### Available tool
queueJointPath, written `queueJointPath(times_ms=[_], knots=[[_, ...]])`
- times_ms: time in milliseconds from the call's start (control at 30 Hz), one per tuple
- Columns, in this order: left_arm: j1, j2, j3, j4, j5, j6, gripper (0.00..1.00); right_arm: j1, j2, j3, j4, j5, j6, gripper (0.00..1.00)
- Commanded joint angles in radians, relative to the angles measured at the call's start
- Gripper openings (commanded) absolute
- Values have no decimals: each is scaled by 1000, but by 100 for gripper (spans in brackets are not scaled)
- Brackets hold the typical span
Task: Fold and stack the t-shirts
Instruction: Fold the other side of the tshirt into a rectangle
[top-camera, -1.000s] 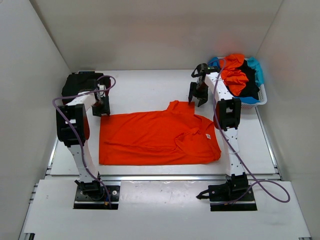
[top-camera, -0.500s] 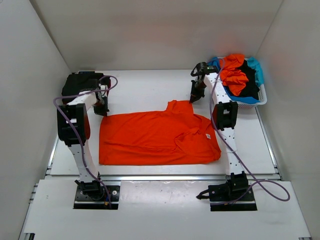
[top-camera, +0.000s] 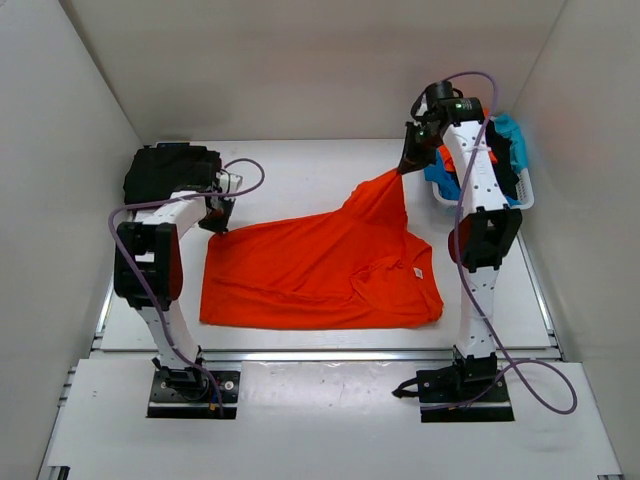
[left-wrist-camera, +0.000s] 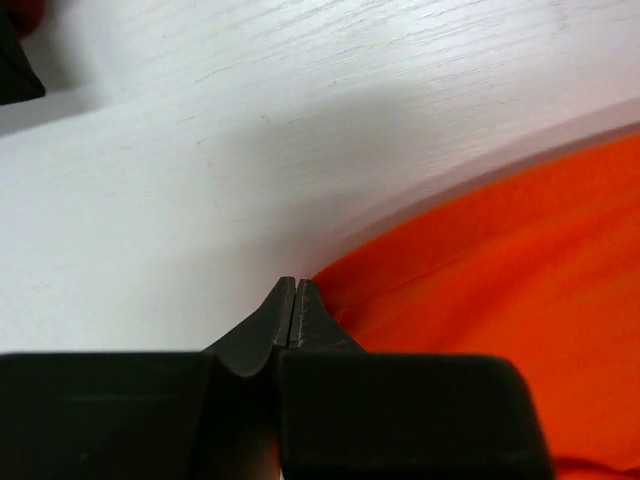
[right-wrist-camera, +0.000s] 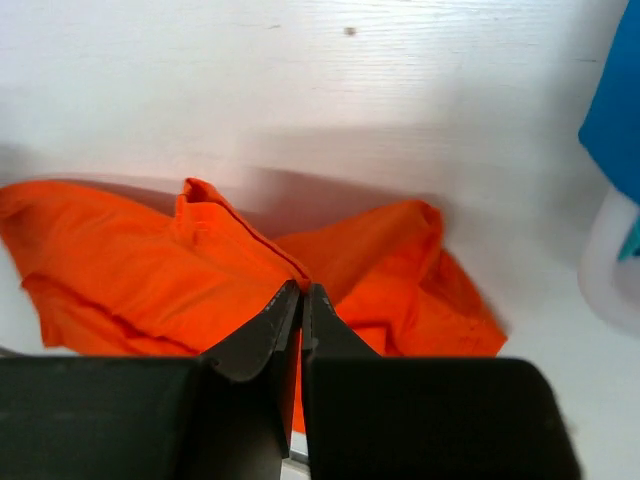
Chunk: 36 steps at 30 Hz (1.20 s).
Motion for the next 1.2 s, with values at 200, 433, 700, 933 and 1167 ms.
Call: queueJointPath(times_ms=[200,433,700,933,1167], knots=[[-9,-143,-65,33,12,60,0,83,-147,-118,-1,4,-38,0],[-17,-237,-165,87,10,124,0,141,-504,-736,169,33,-32,0],[-4,-297,-228,145,32,224,0,57,-868,-1302,550,-44,65,0],[-10,-401,-367,197,70,405,0,72,-1005,-1609,689,-38,118,0],[10,-426,-363,75,164,485,0,15,-1136,-1826,786,-80,169,0]])
